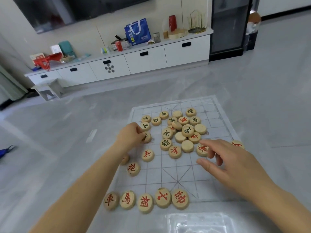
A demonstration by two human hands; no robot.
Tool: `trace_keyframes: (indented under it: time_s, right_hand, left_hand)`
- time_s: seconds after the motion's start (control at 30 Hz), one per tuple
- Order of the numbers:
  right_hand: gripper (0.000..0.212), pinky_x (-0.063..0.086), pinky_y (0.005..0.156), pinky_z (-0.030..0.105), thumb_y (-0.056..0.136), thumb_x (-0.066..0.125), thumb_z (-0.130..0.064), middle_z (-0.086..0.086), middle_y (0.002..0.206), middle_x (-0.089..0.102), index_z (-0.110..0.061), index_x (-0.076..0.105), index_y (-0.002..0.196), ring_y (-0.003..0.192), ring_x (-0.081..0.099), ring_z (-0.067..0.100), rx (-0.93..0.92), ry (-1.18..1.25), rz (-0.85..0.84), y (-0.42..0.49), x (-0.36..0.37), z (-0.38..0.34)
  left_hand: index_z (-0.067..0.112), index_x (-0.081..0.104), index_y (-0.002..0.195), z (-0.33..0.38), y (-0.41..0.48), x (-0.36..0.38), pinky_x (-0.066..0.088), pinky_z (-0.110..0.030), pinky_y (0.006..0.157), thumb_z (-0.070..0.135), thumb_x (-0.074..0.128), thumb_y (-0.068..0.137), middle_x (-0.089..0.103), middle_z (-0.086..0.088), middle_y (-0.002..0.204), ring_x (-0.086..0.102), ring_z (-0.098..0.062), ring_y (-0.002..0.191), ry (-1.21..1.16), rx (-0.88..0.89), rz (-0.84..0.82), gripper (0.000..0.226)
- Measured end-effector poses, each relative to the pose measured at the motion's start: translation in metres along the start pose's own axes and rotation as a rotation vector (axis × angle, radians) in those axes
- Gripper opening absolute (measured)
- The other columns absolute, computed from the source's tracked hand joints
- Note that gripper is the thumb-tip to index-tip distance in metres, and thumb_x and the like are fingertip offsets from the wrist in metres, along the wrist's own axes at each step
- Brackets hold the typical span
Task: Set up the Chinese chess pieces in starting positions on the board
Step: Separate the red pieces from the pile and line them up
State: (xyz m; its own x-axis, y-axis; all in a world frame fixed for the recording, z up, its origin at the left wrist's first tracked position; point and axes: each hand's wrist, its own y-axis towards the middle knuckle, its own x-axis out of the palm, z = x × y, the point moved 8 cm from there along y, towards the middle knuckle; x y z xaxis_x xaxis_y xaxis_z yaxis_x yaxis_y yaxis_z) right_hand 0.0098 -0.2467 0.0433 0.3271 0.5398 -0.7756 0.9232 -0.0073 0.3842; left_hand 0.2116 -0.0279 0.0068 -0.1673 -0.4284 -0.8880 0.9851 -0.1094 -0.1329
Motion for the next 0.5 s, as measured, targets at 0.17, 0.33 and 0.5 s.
trace_keyframes:
  time_s: [0.17, 0.33, 0.5]
  right_hand:
    - [0.05, 0.028, 0.048, 0.009, 0.081, 0.036, -0.063, -0.019, 0.072, 0.049, -0.032, 0.058, 0.113, 0.057, 0.049, 0.002, 0.009, -0.013, 0.004, 0.005, 0.001, 0.002]
    - [0.047, 0.024, 0.051, 0.007, 0.082, 0.038, -0.061, -0.024, 0.072, 0.046, -0.033, 0.059, 0.113, 0.058, 0.041, -0.011, 0.024, -0.001, 0.025, 0.004, -0.003, 0.005]
    - [0.044, 0.02, 0.052, 0.003, 0.083, 0.04, -0.057, -0.027, 0.072, 0.041, -0.031, 0.06, 0.111, 0.062, 0.043, -0.018, 0.039, -0.01, -0.01, 0.004, -0.005, 0.001]
  left_hand:
    - [0.022, 0.056, 0.099, 0.071, -0.009, 0.019, 0.043, -0.029, 0.066, 0.042, 0.066, 0.079, 0.058, 0.009, 0.09, 0.055, -0.013, 0.08, 0.011, 0.247, 0.045, 0.03]
    - [0.019, 0.056, 0.092, 0.08, -0.002, 0.031, 0.052, -0.034, 0.068, 0.028, 0.063, 0.077, 0.058, 0.003, 0.084, 0.06, -0.021, 0.082, 0.244, 0.206, 0.009, 0.019]
    - [0.023, 0.056, 0.107, 0.079, 0.006, 0.046, 0.053, -0.039, 0.077, 0.045, 0.069, 0.071, 0.059, 0.007, 0.088, 0.059, -0.015, 0.083, 0.099, 0.245, -0.106, 0.044]
